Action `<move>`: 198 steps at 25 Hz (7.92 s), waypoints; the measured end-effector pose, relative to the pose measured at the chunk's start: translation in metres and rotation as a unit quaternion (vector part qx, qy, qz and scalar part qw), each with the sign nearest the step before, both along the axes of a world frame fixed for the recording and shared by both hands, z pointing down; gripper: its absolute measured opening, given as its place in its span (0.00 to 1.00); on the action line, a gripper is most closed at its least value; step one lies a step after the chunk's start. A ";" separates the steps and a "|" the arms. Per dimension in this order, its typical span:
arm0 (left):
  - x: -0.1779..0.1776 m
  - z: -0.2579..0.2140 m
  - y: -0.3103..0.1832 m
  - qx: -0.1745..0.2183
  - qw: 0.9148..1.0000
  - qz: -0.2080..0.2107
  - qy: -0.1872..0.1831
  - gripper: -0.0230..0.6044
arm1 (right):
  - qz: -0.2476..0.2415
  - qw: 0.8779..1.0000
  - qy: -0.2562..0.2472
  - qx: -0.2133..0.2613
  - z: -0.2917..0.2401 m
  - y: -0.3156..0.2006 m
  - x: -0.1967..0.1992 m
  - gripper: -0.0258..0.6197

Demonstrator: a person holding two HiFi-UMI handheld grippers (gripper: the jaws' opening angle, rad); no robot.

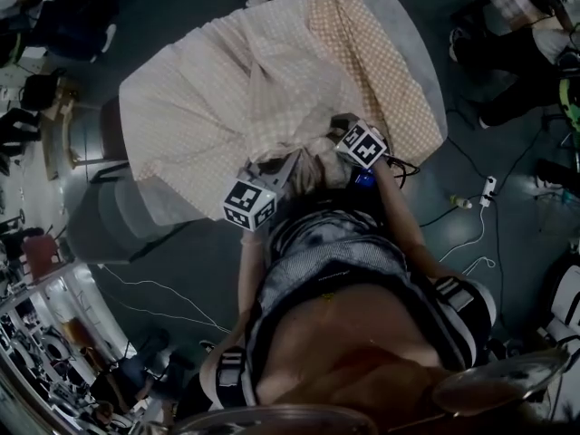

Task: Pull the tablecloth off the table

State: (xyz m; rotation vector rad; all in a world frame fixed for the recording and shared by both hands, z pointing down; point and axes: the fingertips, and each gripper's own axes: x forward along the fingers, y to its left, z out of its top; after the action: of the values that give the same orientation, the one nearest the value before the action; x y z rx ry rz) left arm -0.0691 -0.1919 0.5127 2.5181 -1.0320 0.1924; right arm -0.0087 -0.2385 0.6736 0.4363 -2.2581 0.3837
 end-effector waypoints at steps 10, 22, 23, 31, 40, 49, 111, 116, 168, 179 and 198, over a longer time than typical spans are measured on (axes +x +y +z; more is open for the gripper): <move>-0.008 -0.001 0.000 0.002 1.000 -0.010 -0.009 0.11 | 0.011 0.986 -0.163 -0.027 -0.076 0.000 -0.034 0.14; 0.019 -0.001 -0.007 0.025 0.998 -0.020 -0.061 0.12 | 0.000 0.952 -0.299 -0.058 -0.154 0.028 -0.039 0.14; 0.020 -0.002 -0.007 0.023 0.998 -0.026 -0.059 0.12 | 0.003 0.948 -0.311 -0.065 -0.157 0.029 -0.036 0.14; 0.028 -0.012 -0.005 0.025 0.995 -0.067 -0.073 0.12 | -0.040 0.946 -0.316 -0.062 -0.176 0.034 -0.026 0.14; 0.035 -0.023 0.002 0.038 0.990 -0.113 -0.068 0.12 | -0.091 0.944 -0.312 -0.045 -0.189 0.040 -0.021 0.14; 0.019 -0.033 0.031 0.048 0.992 -0.106 -0.051 0.11 | -0.071 0.944 -0.321 -0.036 -0.200 0.068 -0.036 0.14; 0.140 -0.063 0.200 0.082 0.996 -0.040 -0.021 0.12 | -0.012 0.942 -0.334 0.037 -0.233 0.237 0.085 0.14; 0.155 -0.062 0.215 0.081 0.995 -0.057 -0.022 0.12 | -0.025 0.941 -0.336 0.033 -0.233 0.252 0.101 0.14; 0.084 -0.047 0.393 0.074 0.997 -0.011 -0.009 0.12 | 0.006 0.951 -0.305 0.056 -0.219 0.431 0.029 0.14; 0.101 -0.053 0.428 0.082 0.997 0.007 -0.013 0.12 | 0.025 0.949 -0.307 0.066 -0.225 0.466 0.046 0.14; 0.195 -0.060 0.472 0.073 0.997 -0.015 -0.022 0.12 | 0.004 0.949 -0.309 0.053 -0.233 0.509 0.140 0.14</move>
State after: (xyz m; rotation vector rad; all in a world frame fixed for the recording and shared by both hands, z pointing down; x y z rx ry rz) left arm 0.1259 0.2801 0.4523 2.6379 -1.1382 0.1686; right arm 0.1310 0.2705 0.4406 0.4198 -2.8988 0.4486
